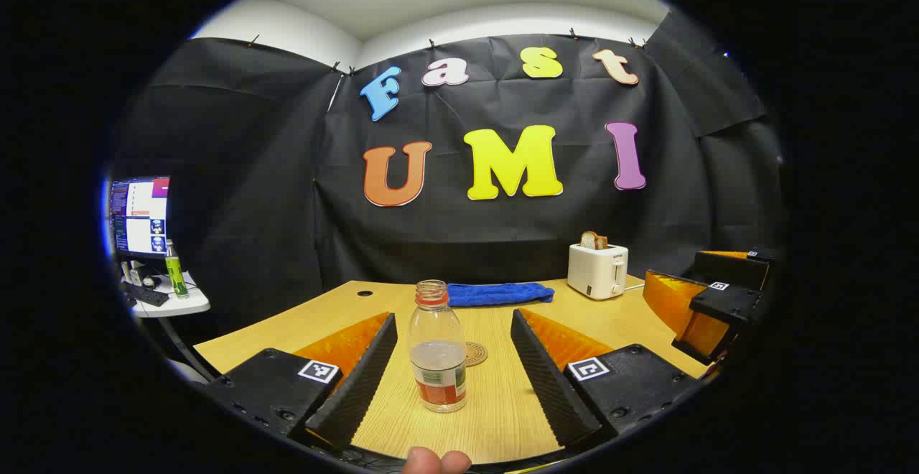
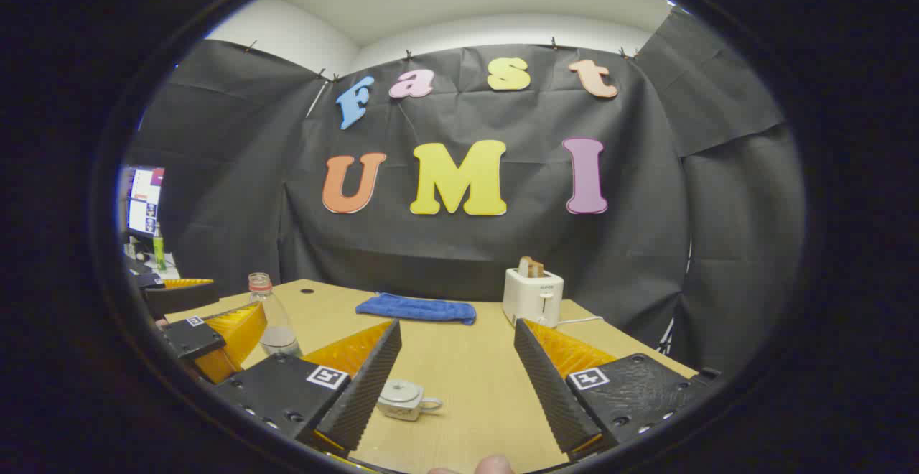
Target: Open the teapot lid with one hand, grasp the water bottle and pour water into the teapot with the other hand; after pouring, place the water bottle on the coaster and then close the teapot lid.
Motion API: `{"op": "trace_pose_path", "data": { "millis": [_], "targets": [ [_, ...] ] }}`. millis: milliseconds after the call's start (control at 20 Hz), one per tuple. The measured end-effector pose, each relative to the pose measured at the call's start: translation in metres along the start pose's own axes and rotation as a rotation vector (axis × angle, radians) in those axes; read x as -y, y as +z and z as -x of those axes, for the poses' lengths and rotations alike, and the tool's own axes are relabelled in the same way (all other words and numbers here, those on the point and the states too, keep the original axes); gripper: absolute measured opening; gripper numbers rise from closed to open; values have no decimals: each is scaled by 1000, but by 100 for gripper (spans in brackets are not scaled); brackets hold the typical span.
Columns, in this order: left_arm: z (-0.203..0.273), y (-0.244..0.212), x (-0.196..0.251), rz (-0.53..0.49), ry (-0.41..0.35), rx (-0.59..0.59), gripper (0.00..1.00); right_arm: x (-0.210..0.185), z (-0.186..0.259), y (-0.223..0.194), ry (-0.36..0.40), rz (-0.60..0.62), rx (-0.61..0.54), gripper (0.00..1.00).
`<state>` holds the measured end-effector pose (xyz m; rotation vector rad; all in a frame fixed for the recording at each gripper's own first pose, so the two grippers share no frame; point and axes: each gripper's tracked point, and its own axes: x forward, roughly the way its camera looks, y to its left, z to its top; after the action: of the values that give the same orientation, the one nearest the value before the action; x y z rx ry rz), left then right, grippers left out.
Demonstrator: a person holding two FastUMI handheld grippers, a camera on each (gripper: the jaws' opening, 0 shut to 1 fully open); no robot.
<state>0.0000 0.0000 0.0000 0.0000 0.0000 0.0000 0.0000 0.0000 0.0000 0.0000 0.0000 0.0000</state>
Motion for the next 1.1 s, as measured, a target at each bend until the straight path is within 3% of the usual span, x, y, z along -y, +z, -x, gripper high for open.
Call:
{"op": "trace_pose_path", "data": {
  "millis": [1100],
  "targets": [
    [2,0,-5,-2,3,-11,100,-3,0,-11,4,15,-20,95]
  ]
}}
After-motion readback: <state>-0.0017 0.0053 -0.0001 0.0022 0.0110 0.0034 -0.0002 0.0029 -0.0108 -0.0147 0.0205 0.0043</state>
